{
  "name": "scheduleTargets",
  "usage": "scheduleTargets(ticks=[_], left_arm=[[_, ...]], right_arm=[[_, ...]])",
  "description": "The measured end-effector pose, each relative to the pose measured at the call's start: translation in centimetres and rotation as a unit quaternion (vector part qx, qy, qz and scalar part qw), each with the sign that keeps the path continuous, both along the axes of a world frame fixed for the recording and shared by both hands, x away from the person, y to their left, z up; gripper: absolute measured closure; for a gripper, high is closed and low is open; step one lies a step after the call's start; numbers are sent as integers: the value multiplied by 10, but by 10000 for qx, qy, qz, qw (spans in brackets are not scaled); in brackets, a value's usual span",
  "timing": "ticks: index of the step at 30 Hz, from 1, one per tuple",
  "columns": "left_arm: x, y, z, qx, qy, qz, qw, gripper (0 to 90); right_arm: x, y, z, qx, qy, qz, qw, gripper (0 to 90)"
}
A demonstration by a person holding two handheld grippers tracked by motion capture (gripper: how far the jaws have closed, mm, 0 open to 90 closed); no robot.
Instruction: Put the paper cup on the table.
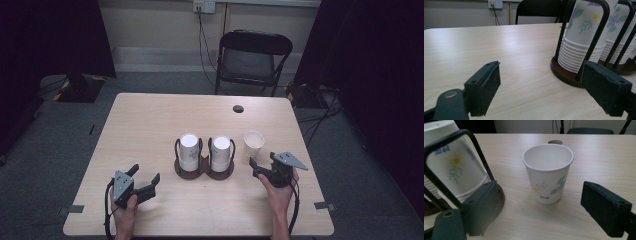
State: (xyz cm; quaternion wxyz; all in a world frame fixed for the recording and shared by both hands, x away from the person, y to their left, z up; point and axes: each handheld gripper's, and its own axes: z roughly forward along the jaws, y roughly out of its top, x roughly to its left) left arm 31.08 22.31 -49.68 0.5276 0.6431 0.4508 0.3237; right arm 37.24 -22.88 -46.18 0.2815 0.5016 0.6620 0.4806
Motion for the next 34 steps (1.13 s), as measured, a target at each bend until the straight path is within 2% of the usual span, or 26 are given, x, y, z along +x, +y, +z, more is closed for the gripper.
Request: scheduleTargets(ticks=[7, 9, 12, 16, 17, 20, 23, 25, 26, 30, 34], left_arm=[[0, 0, 0, 18, 13, 36, 10000, 157], [0, -1, 0, 21, 17, 47, 10000, 157], [0, 0, 0, -6, 25, 74, 10000, 157], [0, -1, 0, -3, 34, 113, 9999, 157], [0, -1, 0, 0, 29, 104, 9999, 157], [0, -1, 0, 0, 22, 120, 9999, 157], [0, -1, 0, -12, 18, 104, 9999, 157], [0, -1, 0, -24, 9, 95, 10000, 157], [0, -1, 0, -14, 17, 105, 9999, 157], [0, -1, 0, -10, 5, 99, 10000, 157], [0, 0, 0, -49, 13, 95, 9999, 157]], right_arm=[[-27, 3, -3, 68, -121, -72, 9999, 155], [-29, 3, -4, 74, -112, -75, 9999, 152], [-42, 5, -11, 129, -137, -128, 9997, 149], [-49, 7, -17, 100, -95, -130, 9998, 149], [-54, 9, -21, 192, -87, -148, 9997, 149], [-60, 13, -26, 77, -123, -176, 9997, 152], [-62, 14, -30, 181, -79, -139, 9997, 152], [-66, 17, -32, 199, -108, -101, 9997, 152], [-67, 18, -32, 251, -198, -168, 9994, 152], [-66, 21, -32, 105, -191, -186, 9996, 151], [-66, 21, -32, 100, -162, -167, 9997, 147]])
